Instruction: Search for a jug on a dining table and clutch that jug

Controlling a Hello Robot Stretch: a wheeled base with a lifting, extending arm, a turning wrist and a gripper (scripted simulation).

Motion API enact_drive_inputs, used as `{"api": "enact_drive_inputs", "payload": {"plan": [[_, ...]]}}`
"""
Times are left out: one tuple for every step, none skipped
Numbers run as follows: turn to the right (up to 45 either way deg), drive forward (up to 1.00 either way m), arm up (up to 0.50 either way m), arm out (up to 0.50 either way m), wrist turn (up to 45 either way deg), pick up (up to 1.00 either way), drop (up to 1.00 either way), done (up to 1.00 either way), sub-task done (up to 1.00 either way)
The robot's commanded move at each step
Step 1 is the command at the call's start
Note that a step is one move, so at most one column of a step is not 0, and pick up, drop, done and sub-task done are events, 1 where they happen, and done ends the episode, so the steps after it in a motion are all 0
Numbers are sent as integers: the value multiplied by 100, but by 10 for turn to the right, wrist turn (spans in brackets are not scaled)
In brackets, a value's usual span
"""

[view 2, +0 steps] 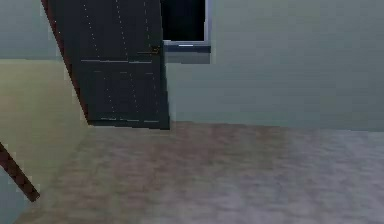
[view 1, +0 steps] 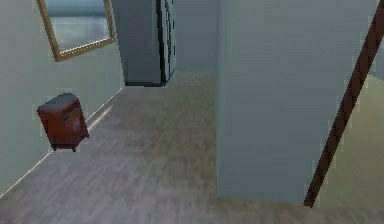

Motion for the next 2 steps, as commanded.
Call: {"api": "enact_drive_inputs", "payload": {"plan": [[180,0,0,0,0,0,0,0,0],[0,35,0,0,0,0,0,0,0]]}}
